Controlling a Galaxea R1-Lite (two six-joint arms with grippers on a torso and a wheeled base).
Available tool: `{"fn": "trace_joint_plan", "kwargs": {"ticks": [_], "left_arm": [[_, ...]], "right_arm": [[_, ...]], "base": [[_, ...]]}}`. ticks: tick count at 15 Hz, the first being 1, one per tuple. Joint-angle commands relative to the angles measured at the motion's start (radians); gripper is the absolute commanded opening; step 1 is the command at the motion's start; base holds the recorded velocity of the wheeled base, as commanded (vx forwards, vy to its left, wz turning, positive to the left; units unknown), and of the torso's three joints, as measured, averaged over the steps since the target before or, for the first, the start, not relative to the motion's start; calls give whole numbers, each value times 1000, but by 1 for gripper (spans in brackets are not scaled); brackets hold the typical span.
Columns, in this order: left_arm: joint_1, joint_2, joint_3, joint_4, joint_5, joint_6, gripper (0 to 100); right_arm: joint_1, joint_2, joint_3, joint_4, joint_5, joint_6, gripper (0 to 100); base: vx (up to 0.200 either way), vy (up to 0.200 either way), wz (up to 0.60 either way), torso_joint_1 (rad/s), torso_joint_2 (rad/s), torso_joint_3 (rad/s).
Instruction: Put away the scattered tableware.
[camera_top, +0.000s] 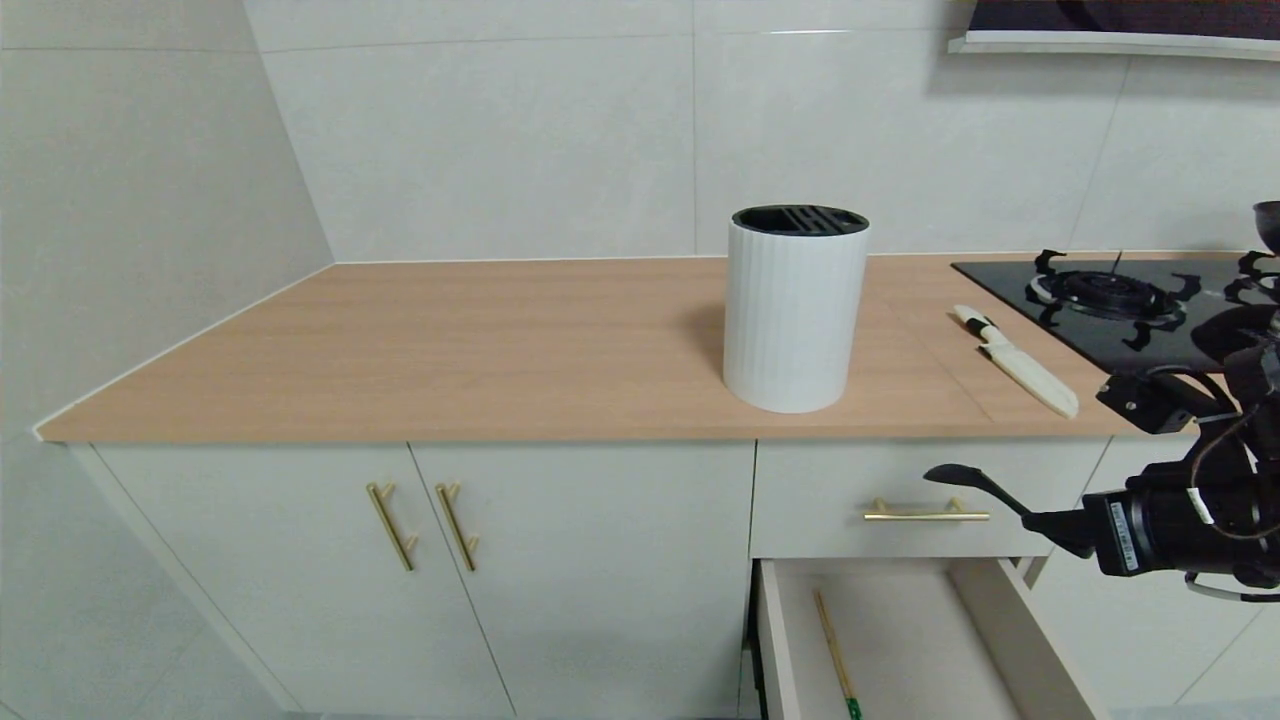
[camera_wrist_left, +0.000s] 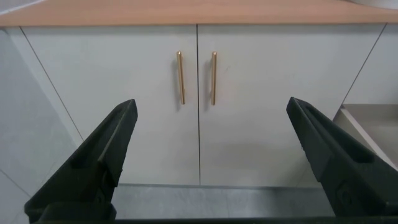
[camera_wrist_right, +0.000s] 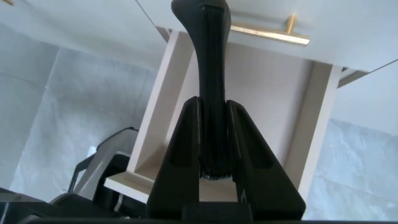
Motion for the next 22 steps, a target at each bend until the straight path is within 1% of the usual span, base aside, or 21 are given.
{"fn": "trace_joint_plan", "kwargs": {"ticks": [1,9,15,17,22], "left_arm": [[0,2,0,0,0,0,100],[0,2,0,0,0,0,100],[0,2,0,0,0,0,100],[0,2,0,0,0,0,100],[0,2,0,0,0,0,100]], "right_arm": [[2,11,1,0,1,-7,0],[0,16,7,0,1,-13,0],[2,22,15,0,1,-21,0],[0,27,20,0,1,-55,0],[0,37,20,0,1,-55,0]], "base": [[0,0,0,-154,393,232],[0,0,0,-177,460,279],[0,0,0,-129,430,299],[0,0,0,-34,154,85],[0,0,0,-1,14,8]]}}
